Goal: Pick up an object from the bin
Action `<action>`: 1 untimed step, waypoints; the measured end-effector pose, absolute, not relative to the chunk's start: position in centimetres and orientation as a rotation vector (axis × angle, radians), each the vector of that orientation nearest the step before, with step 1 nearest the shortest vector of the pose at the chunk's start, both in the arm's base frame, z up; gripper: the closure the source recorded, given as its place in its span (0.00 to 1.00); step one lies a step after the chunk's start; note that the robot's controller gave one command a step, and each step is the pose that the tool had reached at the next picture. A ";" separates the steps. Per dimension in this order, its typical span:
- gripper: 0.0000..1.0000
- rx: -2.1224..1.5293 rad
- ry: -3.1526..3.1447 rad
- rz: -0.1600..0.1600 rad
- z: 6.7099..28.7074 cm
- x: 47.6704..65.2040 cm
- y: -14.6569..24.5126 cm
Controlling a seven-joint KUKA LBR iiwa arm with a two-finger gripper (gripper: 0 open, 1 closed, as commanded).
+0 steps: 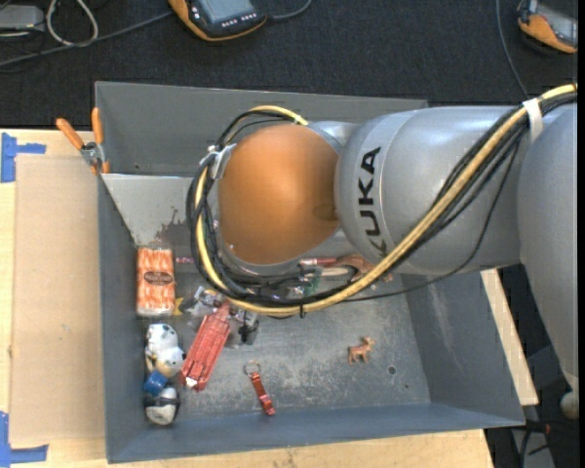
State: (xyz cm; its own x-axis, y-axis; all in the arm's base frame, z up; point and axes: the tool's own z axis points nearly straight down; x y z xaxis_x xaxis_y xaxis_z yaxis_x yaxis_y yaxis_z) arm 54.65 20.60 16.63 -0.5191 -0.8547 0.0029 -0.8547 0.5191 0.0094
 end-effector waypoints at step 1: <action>1.00 1.534 -2.734 -0.011 18.0 54.7 20.6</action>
Offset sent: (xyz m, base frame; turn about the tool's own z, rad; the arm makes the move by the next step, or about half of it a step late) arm 0.0004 0.0002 0.0166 0.0018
